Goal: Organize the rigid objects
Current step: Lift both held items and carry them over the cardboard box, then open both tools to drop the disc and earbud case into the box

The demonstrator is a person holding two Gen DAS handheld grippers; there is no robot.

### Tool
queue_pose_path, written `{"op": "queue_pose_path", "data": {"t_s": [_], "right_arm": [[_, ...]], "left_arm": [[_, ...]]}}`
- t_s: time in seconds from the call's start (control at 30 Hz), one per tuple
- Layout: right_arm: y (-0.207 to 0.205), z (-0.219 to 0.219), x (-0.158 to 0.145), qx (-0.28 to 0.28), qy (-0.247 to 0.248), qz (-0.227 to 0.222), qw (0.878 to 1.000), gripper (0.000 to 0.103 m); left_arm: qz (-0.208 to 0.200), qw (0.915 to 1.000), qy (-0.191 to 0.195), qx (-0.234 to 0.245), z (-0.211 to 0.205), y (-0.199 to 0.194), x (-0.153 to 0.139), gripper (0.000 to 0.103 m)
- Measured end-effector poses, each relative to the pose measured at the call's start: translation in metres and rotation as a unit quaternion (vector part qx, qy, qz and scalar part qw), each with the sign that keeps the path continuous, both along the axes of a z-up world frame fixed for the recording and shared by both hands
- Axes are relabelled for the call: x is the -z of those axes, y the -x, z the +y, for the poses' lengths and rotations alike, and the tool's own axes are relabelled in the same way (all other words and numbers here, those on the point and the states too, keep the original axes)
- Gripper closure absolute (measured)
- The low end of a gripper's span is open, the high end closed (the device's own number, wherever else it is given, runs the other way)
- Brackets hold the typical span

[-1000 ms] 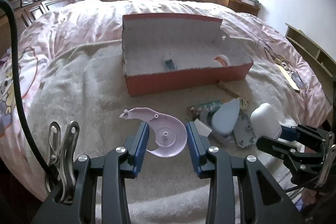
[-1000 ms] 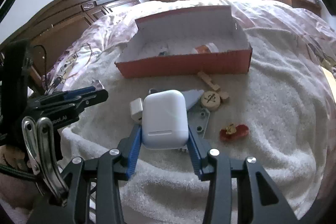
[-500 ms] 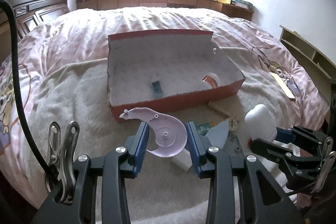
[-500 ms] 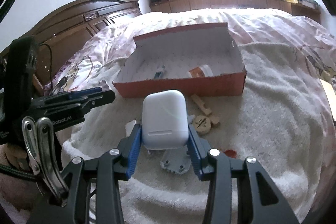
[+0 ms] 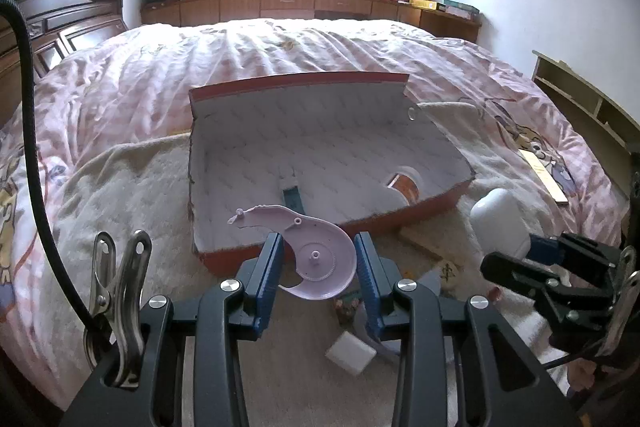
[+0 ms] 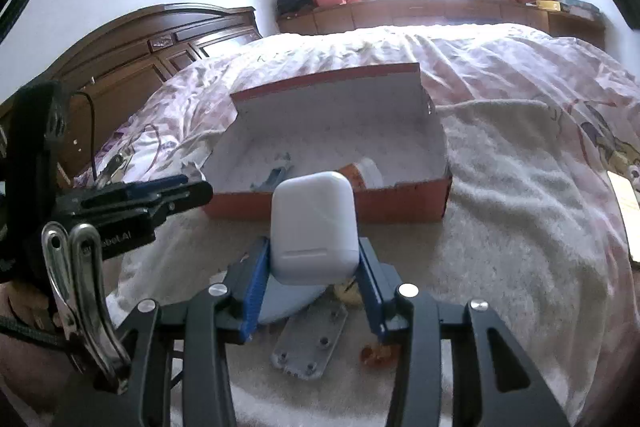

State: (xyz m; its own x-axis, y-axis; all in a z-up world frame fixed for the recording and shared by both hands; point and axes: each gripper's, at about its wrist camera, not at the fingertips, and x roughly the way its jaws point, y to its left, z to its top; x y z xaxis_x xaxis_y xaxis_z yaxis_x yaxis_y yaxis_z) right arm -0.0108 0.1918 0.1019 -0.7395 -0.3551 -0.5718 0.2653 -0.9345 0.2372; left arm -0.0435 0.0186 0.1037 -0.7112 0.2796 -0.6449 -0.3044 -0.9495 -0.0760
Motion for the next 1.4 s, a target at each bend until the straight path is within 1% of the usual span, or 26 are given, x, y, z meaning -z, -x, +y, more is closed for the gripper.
{"op": "queue_pose_path", "data": {"t_s": [0.2, 0.5, 0.77, 0.93, 1.4], "right_arm": [[0.026, 0.004, -0.007, 0.009, -0.006, 0.007, 1.0, 0.059], [0.069, 0.008, -0.013, 0.018, -0.013, 0.012, 1.0, 0.059], [0.099, 0.011, -0.008, 0.021, -0.01, 0.006, 1.0, 0.059], [0.113, 0.013, 0.0, 0.022, -0.004, -0.006, 1.0, 0.059], [0.132, 0.011, 0.021, 0.029, -0.005, -0.03, 0.999, 0.059]], "left_arm": [[-0.002, 1.0, 0.002, -0.005, 0.002, 0.025, 0.001, 0.066], [0.0, 0.9998, 0.015, -0.008, 0.009, 0.057, 0.004, 0.066], [-0.015, 0.9995, 0.022, -0.017, 0.012, 0.082, 0.015, 0.065], [-0.023, 0.9992, 0.025, -0.022, 0.014, 0.093, 0.024, 0.066], [-0.036, 0.9985, 0.032, -0.026, 0.018, 0.109, 0.041, 0.065]]}}
